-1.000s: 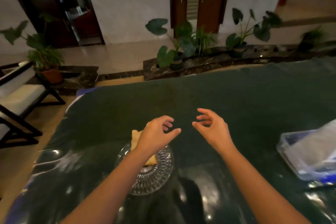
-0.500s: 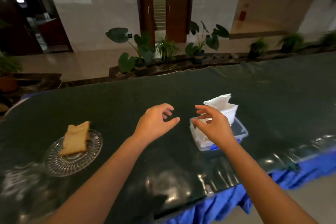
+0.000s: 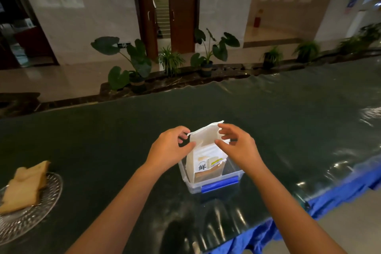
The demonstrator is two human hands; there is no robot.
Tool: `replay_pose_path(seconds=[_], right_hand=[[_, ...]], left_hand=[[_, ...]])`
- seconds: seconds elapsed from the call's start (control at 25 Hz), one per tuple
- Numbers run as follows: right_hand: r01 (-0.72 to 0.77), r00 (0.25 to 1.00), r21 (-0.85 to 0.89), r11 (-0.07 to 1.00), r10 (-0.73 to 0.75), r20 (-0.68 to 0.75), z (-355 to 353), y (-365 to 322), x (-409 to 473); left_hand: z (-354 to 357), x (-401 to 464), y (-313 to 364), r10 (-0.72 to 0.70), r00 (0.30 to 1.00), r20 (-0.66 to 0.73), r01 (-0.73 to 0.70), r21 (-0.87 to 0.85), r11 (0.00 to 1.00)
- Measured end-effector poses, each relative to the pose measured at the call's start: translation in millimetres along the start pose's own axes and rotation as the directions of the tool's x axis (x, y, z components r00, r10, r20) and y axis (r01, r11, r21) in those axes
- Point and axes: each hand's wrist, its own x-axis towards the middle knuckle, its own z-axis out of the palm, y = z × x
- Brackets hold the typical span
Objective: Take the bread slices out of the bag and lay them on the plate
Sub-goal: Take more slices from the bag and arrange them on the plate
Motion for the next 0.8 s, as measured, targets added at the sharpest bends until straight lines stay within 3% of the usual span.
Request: replay_pose_path(seconds=[0.28,0.48,0.64,0.8], right_hand=[[0.033,0.994,-0.020,0.999,-0.030,0.104,-19.6,47.8,49.8],[0.137,0.949,-0.041,0.990,-0.119,0.293,-20.2,78.7,89.3],[0.332,0.814,-0.052,0.942,-0.258,0.520,-24.2,94.8,126.7],[0.512,0.615,-0.015,0.859,-0.354,0.705,-24.0,104.1,153.5]], left_hand=[[45.8,41.9,7.6,-0.096,0.995,0.038,0.095,0.020,0.995],[61.9,48.5,4.0,-0.208,0.978,0.009,0.207,0.070,0.976],[65.7,52.9,8.1,-0.330,0.933,-0.142,0.343,0.081,0.936],[79.3,63.4,16.4,-0.543,0.824,-0.162,0.567,0.217,0.795]])
